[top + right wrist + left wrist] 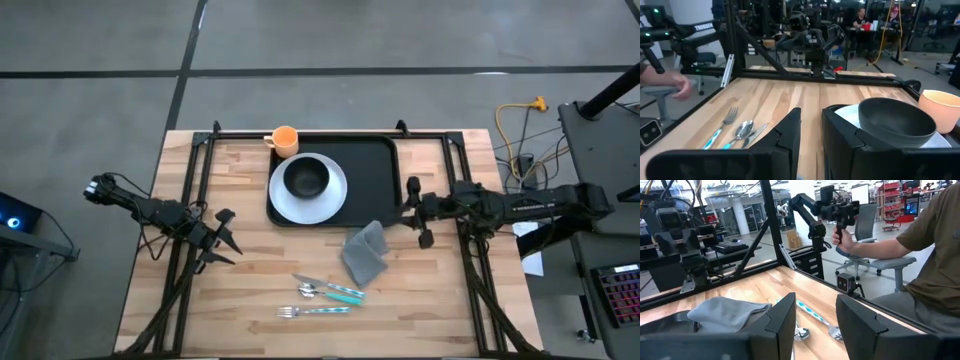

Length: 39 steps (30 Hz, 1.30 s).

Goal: Set up tray
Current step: Put the gray napkin on the right side of the black tray

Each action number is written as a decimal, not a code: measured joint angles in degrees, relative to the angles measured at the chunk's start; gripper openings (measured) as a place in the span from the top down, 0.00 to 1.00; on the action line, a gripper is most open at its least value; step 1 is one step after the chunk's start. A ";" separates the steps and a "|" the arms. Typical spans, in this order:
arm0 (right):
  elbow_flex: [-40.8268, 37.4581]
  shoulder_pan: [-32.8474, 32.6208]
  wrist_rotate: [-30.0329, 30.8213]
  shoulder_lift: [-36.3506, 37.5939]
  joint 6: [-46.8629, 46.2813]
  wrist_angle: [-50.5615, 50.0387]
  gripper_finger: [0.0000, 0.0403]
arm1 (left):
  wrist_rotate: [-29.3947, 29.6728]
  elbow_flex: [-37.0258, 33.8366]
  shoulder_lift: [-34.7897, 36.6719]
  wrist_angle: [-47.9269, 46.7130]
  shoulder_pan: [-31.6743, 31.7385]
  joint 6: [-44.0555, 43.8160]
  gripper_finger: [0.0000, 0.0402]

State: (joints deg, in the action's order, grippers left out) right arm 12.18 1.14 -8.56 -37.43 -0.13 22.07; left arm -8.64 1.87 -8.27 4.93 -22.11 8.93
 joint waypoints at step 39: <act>10.38 -0.49 -0.82 -1.48 -11.02 -8.33 0.83 | 0.00 -0.02 0.04 0.00 0.01 -0.02 0.70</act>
State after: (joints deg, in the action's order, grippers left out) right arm 22.56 0.65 -9.38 -38.91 -11.15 13.74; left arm -8.64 1.85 -8.23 4.93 -22.10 8.91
